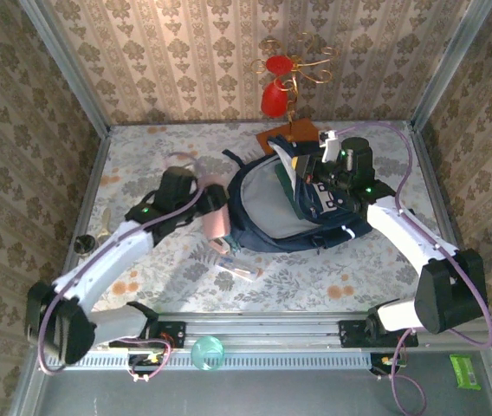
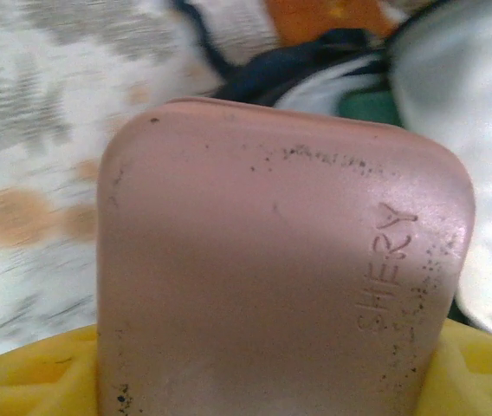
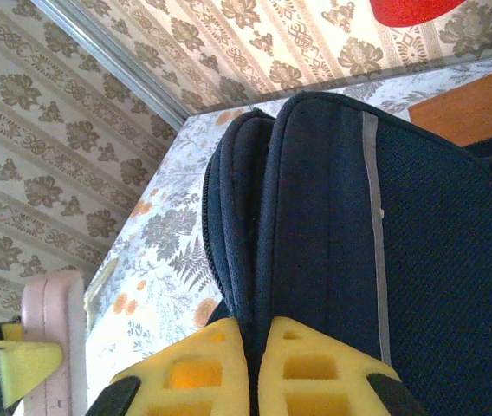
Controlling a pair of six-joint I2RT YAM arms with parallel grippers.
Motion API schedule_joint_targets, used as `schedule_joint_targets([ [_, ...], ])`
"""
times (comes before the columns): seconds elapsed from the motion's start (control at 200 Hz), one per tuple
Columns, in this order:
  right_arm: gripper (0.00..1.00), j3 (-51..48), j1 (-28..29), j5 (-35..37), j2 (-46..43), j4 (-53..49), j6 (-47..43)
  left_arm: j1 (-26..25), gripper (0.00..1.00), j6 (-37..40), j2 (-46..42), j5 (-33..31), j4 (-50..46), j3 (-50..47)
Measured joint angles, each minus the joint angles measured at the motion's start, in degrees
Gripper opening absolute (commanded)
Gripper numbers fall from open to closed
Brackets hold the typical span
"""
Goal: Pack the student bag
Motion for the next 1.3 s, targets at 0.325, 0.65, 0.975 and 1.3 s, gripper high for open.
schedule_joint_targets([
  [0.325,0.00,0.3,0.0,0.4,-1.4,-3.1,-0.3,-5.8,0.51,-10.0,23.0,4.0,15.2,10.9],
  [0.65,0.00,3.5,0.0,1.2,-1.6,-6.3,0.0,-7.6,0.59,-19.3,34.2,2.7,22.6,16.2],
  [0.975,0.00,4.7,-0.3,1.3,-1.6,-7.6,0.2,-10.2,0.86,-19.9,37.1,-0.9,22.9,18.7],
  [1.3,0.00,4.7,-0.4,1.5,-1.6,-7.7,-0.2,-10.1,0.91,-11.8,32.7,0.0,19.0,16.1],
])
